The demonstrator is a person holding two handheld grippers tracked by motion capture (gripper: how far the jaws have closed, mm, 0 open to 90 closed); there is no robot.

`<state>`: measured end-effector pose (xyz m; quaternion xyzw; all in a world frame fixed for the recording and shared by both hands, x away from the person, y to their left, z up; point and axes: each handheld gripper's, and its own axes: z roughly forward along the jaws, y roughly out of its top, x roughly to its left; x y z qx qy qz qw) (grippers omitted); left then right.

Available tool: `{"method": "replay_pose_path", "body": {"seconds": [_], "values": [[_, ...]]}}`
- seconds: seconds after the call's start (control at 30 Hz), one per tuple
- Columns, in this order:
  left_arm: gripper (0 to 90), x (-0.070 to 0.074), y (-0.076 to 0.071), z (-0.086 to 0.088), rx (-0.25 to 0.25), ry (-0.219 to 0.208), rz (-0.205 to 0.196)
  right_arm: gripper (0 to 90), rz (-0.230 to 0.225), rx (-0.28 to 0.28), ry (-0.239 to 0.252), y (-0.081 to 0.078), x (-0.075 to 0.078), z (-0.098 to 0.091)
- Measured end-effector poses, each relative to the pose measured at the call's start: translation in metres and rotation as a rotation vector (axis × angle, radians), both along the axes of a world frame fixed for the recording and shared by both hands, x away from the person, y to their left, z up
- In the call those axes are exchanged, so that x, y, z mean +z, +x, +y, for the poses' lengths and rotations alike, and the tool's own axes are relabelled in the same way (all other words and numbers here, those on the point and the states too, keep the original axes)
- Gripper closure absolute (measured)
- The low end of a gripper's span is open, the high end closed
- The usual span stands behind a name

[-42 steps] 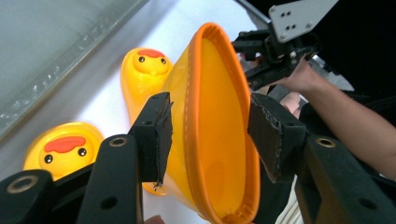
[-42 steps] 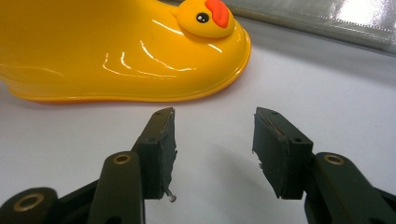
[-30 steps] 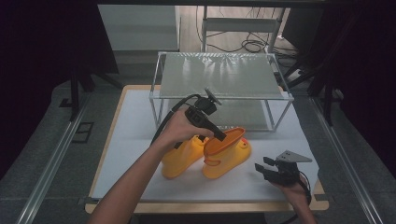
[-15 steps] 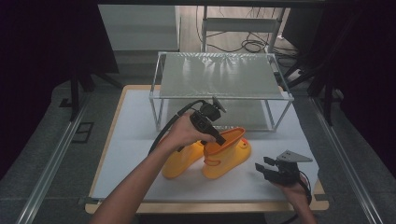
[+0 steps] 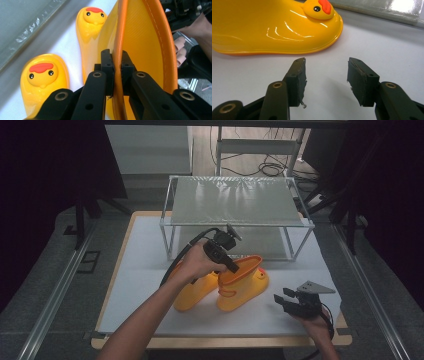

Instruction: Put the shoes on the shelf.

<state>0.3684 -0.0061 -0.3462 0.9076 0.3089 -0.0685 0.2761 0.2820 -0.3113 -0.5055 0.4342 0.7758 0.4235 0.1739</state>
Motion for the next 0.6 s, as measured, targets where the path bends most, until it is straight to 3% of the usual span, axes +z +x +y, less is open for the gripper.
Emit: {"method": "replay_pose_path", "body": {"seconds": [0.27,0.43,0.6], "values": [[85.9,0.016,-0.007,0.011,0.01,-0.047,-0.025,48.7,-0.009,-0.009,0.006,0.0,0.001,-0.002],[85.9,0.024,-0.018,0.029,0.013,-0.064,-0.05,48.7,-0.008,-0.007,0.003,-0.001,0.002,-0.002],[85.9,0.023,-0.03,0.048,0.026,-0.078,-0.072,48.7,-0.007,-0.006,0.001,-0.001,0.002,0.0]]}}
